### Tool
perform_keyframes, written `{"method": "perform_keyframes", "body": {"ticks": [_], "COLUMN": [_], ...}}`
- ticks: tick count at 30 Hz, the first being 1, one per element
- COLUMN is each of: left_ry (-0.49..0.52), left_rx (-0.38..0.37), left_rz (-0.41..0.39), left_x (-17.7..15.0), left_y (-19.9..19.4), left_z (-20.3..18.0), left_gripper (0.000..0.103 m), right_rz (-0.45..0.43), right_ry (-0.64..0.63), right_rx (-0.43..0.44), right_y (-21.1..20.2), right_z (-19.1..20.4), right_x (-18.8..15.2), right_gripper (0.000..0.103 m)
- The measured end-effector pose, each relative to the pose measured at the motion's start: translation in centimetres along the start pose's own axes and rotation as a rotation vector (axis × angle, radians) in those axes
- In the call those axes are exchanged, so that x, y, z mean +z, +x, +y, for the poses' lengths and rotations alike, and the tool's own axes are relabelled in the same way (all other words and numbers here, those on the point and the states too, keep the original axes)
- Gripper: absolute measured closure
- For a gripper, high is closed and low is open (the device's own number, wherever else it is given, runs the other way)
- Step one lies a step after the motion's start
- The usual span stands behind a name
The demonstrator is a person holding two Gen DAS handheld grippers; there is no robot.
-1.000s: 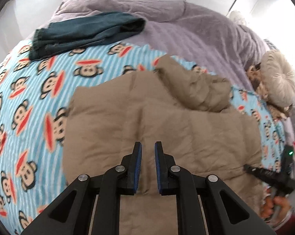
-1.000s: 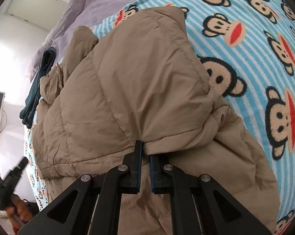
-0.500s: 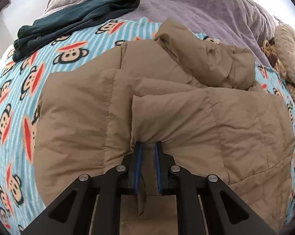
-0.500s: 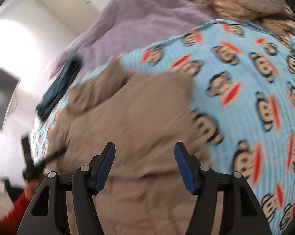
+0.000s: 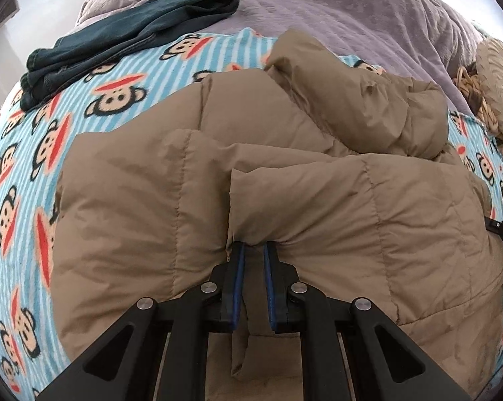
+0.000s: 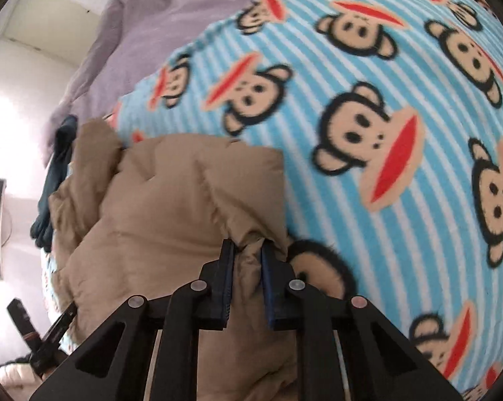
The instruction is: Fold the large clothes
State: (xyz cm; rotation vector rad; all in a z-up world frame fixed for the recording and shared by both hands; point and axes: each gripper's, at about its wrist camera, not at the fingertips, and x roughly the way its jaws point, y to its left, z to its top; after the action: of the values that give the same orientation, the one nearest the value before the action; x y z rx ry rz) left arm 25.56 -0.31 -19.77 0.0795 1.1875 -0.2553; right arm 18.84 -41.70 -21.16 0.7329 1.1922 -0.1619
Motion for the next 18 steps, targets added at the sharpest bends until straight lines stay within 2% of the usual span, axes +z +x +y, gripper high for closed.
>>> {"method": "perform_keyframes", "body": {"ticks": [3, 5, 6, 7, 11, 15, 18], "left_ry": [0.019, 0.036, 0.042, 0.047, 0.02, -0.011, -0.014], "left_rx": [0.023, 0.046, 0.058, 0.071, 0.083, 0.094, 0.103], "left_rz": [-0.004, -0.002, -0.003, -0.003, -0.004, -0.004, 0.003], "left_x": [-0.2, -0.2, -0.3, -0.3, -0.6, -1.0, -1.8], "left_y": [0.0, -0.4, -0.6, -0.9, -2.3, -3.8, -4.6], "left_z": [-0.4, -0.8, -0.9, -1.0, -0.5, 0.4, 0.5], "left_gripper": [0.088, 0.088, 0.088, 0.088, 0.088, 0.088, 0.088], "right_rz": [-0.018, -0.042, -0.057, -0.079, -0.174, -0.188, -0.153], "right_ry": [-0.012, -0.036, -0.061, -0.102, -0.26, -0.326, -0.299], "right_rx": [-0.017, -0.059, -0.099, -0.153, -0.316, -0.348, -0.331], "right_y": [0.6, 0.2, -0.2, -0.8, -4.0, -5.7, -6.1], "right_z": [-0.1, 0.5, 1.0, 1.9, 4.1, 5.4, 5.3], "right_x": [-0.3, -0.7, -0.9, -1.3, -3.8, -6.4, -7.3], "right_gripper": [0.085, 0.082, 0.082, 0.076, 0.075, 0.075, 0.075]}}
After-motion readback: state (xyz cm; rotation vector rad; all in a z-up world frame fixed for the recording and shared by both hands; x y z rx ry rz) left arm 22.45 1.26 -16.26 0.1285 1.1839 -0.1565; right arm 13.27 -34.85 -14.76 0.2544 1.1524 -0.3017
